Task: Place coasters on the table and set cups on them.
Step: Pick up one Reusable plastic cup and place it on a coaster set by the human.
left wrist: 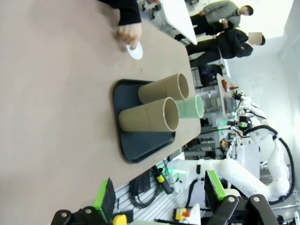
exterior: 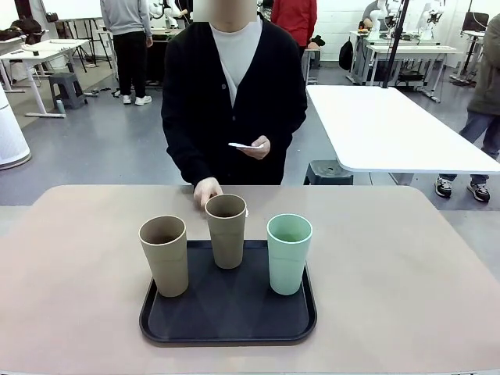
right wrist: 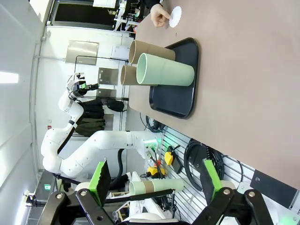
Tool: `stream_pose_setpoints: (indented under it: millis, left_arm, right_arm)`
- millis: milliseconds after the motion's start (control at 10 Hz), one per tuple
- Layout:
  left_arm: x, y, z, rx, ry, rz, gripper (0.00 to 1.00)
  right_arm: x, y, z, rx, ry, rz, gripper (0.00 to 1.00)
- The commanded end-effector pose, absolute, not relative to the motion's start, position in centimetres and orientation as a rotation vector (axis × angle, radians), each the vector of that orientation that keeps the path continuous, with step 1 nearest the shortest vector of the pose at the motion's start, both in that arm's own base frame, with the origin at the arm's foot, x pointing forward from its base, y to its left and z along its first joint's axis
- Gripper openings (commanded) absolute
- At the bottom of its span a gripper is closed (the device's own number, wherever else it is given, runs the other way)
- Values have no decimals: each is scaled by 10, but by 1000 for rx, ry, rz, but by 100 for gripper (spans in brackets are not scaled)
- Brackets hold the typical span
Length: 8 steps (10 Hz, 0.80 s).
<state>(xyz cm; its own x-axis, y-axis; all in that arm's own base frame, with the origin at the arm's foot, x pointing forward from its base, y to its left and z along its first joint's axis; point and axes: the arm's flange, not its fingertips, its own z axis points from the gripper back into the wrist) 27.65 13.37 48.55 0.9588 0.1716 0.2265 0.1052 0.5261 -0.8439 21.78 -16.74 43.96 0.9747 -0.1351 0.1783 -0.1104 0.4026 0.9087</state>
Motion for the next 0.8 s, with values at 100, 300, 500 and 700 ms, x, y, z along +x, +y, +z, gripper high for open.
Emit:
stream_pose_setpoints:
  millis: [100, 300, 500, 700]
  left_arm:
    - [277, 134, 486, -1027, -306, 46, 100]
    - [277, 134, 486, -1027, -306, 46, 100]
    - [292, 133, 500, -860, -375, -74, 100]
    - [317, 106, 555, -417, -445, -378, 100]
  right_arm:
    - [219, -169, 440, 1176, -257, -6, 100]
    - [219, -169, 440, 1176, -257, -6, 100]
    - [219, -169, 440, 1176, -257, -6, 100]
    - [219, -169, 440, 1176, -257, -6, 100]
